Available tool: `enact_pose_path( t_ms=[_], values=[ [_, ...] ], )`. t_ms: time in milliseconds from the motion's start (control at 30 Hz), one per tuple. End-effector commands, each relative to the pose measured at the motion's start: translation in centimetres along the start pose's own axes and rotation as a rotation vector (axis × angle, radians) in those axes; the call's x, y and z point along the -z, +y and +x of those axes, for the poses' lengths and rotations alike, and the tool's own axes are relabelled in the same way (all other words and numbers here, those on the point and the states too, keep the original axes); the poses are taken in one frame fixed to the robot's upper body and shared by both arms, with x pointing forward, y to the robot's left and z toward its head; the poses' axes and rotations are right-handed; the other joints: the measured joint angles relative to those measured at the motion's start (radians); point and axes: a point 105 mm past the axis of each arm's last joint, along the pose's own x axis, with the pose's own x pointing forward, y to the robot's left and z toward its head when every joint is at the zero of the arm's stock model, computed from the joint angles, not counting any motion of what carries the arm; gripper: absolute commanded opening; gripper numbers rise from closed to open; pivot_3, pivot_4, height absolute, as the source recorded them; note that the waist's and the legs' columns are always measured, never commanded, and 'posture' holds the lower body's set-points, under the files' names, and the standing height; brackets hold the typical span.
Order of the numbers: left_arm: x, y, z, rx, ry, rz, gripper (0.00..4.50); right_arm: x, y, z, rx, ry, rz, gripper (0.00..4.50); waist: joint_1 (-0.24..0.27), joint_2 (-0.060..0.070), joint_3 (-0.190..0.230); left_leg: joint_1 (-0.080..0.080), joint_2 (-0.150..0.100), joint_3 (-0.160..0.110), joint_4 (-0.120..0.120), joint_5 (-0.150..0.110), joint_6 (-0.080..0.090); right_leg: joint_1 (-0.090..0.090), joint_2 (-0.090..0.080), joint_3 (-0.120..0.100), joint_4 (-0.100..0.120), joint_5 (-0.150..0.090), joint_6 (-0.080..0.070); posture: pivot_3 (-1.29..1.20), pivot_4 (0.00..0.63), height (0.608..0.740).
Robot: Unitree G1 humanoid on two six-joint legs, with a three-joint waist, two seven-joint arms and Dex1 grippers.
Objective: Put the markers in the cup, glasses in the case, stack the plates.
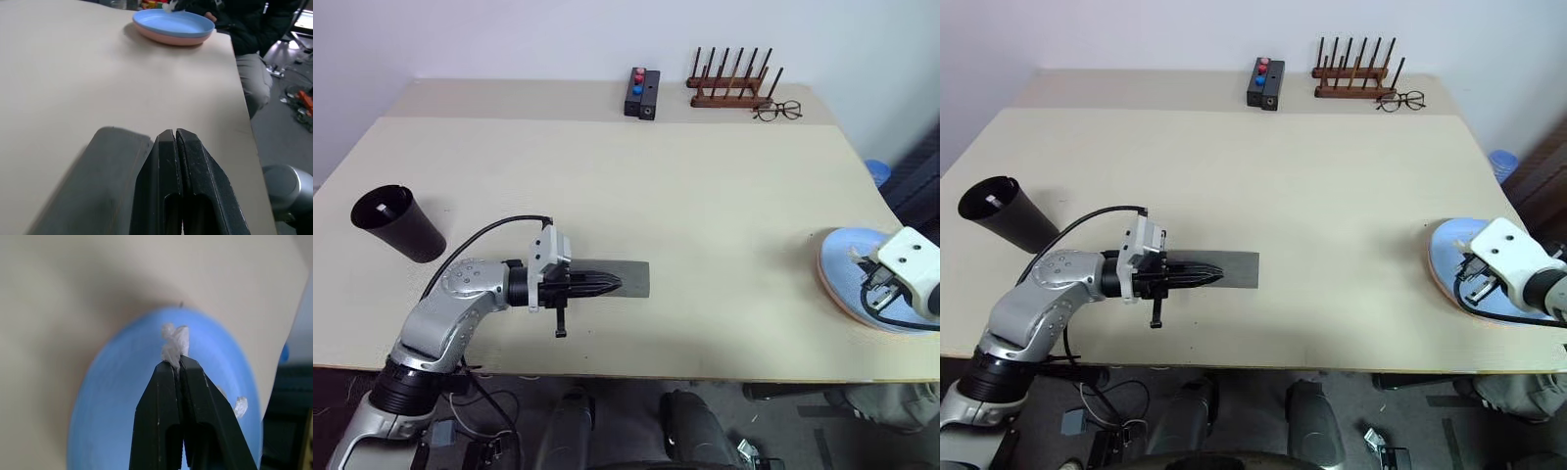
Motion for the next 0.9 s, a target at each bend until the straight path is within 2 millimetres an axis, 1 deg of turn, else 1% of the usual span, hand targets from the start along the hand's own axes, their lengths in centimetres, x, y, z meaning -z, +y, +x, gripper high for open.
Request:
enact_pose_path(
  t_ms=[33, 133, 233, 267, 367, 467, 567, 633, 700, 733, 800, 867, 900],
  values=[
    [-0.9, 0.2, -0.1, -0.009, -0.013, 0.056, 0.00, -0.2, -0.4, 0.2, 0.024, -0.019, 0.012, 0.93, 0.000, 0.000, 0.000, 0.000, 0.000, 0.000, 0.000, 0.000, 0.000, 0.000, 0.000, 0.000, 0.000, 0.000, 0.000, 0.00, 0.150, 0.740],
    [-1.0, 0.4, -0.5, -0.043, -0.012, 0.064, 0.00, -0.5, -0.5, 0.6, 0.029, -0.028, -0.006, 2.41, 0.001, 0.000, 0.000, 0.000, 0.000, 0.000, 0.000, 0.000, 0.000, 0.000, 0.000, 0.000, 0.000, 0.000, 0.000, 0.00, 0.150, 0.740],
    [-0.4, 0.5, -1.0, -0.081, 0.001, 0.066, 0.00, -1.0, -0.7, 1.1, 0.027, -0.046, -0.032, 3.97, 0.001, 0.000, 0.000, 0.000, 0.000, 0.000, 0.000, 0.000, 0.000, 0.000, 0.000, 0.000, 0.000, 0.000, 0.000, 0.00, 0.150, 0.740],
    [-0.1, 0.8, -1.2, -0.116, 0.004, 0.067, 0.00, -1.5, -0.8, 1.3, 0.021, -0.071, -0.047, 4.43, 0.002, 0.000, 0.000, 0.000, 0.000, 0.000, 0.000, 0.000, 0.000, 0.000, 0.000, 0.000, 0.000, 0.000, 0.000, 0.00, 0.150, 0.740],
    [0.5, 2.1, -2.3, -0.255, 0.011, 0.060, 0.00, -3.8, -0.5, 2.0, -0.011, -0.193, -0.044, 4.43, 0.000, 0.000, 0.000, 0.000, 0.000, 0.000, 0.000, 0.000, 0.000, 0.000, 0.000, 0.000, 0.000, 0.000, 0.000, 0.00, 0.150, 0.740],
    [1.2, 4.6, -5.1, -0.510, 0.017, 0.030, 0.00, -7.2, 1.5, 2.5, -0.118, -0.370, 0.006, 4.43, 0.000, 0.000, 0.000, 0.000, 0.000, 0.000, 0.000, 0.000, 0.000, 0.000, 0.000, 0.000, 0.000, 0.000, 0.000, 0.00, 0.150, 0.740],
    [1.2, 5.7, -7.8, -0.703, 0.005, 0.028, 0.00, -9.3, 2.8, 3.0, -0.190, -0.479, 0.047, 4.43, 0.001, 0.000, 0.000, 0.000, 0.000, 0.000, -0.001, 0.000, 0.000, 0.000, 0.000, 0.000, 0.000, 0.000, 0.001, 0.00, 0.150, 0.740],
    [1.3, 5.7, -9.2, -0.781, 0.008, 0.036, 0.00, -10.1, 3.4, 3.3, -0.240, -0.531, 0.084, 4.43, 0.001, 0.000, 0.000, 0.000, 0.000, 0.000, -0.001, 0.000, 0.000, 0.000, 0.000, 0.000, 0.000, 0.000, 0.001, 0.00, 0.150, 0.740],
    [2.0, 5.2, -10.9, -0.840, 0.046, 0.049, 0.00, -11.0, 4.3, 3.4, -0.302, -0.581, 0.121, 4.43, 0.003, 0.000, 0.000, 0.000, 0.000, 0.000, -0.001, 0.000, 0.000, 0.000, 0.000, 0.000, 0.000, 0.000, 0.001, 0.00, 0.150, 0.740],
    [2.2, 4.9, -11.4, -0.859, 0.060, 0.053, 0.00, -11.3, 4.6, 3.5, -0.325, -0.597, 0.135, 4.43, 0.004, 0.000, 0.000, 0.000, 0.000, 0.000, -0.001, 0.000, 0.000, 0.000, 0.000, 0.000, 0.000, 0.000, 0.001, 0.00, 0.150, 0.740],
    [2.5, 4.6, -12.2, -0.890, 0.078, 0.051, 0.00, -11.5, 4.9, 3.6, -0.361, -0.619, 0.157, 4.43, 0.006, 0.000, 0.000, 0.000, 0.000, 0.000, -0.001, 0.000, 0.000, 0.000, 0.000, 0.000, 0.000, 0.000, 0.001, 0.00, 0.150, 0.740],
    [2.9, 4.3, -13.2, -0.924, 0.095, 0.049, 0.00, -11.5, 4.9, 4.1, -0.373, -0.621, 0.164, 4.43, 0.006, 0.000, 0.000, 0.000, 0.000, 0.000, -0.001, 0.000, 0.000, 0.000, 0.000, 0.000, 0.000, 0.000, 0.000, 0.00, 0.150, 0.740],
    [2.9, 4.2, -13.3, -0.933, 0.098, 0.048, 0.00, -11.5, 4.7, 4.4, -0.374, -0.619, 0.166, 4.43, 0.006, 0.000, 0.000, 0.000, 0.000, 0.000, -0.001, 0.000, 0.000, 0.000, 0.000, 0.000, 0.000, 0.000, 0.000, 0.00, 0.150, 0.740]
  ],
)
